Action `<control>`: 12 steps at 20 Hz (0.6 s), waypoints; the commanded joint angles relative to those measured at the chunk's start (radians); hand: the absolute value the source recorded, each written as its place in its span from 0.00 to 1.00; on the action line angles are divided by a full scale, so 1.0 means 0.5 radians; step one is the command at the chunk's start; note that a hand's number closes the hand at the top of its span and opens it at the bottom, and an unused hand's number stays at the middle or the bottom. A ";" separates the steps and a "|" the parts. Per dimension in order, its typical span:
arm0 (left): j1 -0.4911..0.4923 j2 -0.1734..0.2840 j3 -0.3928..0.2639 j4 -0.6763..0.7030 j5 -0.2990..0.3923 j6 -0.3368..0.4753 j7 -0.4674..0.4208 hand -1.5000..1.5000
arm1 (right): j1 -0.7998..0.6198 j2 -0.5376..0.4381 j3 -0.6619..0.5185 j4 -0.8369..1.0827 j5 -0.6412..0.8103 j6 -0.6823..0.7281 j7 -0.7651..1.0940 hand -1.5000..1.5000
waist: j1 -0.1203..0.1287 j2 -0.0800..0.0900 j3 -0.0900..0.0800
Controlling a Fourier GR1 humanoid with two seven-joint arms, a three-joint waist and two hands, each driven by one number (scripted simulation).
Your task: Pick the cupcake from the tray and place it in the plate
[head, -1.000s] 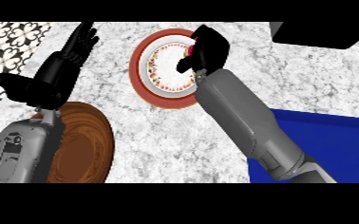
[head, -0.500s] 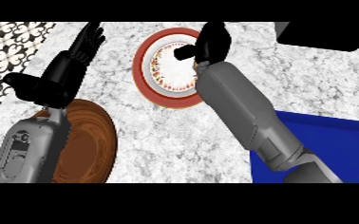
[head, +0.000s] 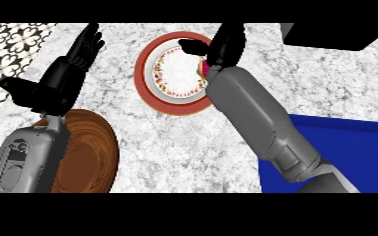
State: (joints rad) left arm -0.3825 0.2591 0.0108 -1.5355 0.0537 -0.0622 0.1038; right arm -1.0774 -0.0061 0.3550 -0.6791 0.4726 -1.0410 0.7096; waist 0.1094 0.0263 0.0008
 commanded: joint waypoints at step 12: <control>0.144 0.039 0.153 -0.053 0.003 0.019 0.030 0.50 | 0.784 -0.025 0.172 -0.756 -0.171 -0.281 -0.414 0.00 | -0.224 -0.056 -0.001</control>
State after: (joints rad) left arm -0.3148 0.2788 0.0670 -1.5562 0.0511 -0.0528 0.1056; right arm -0.7943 -0.0201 0.4380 -0.9537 0.3731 -1.1811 0.5529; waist 0.0118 0.0007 0.0004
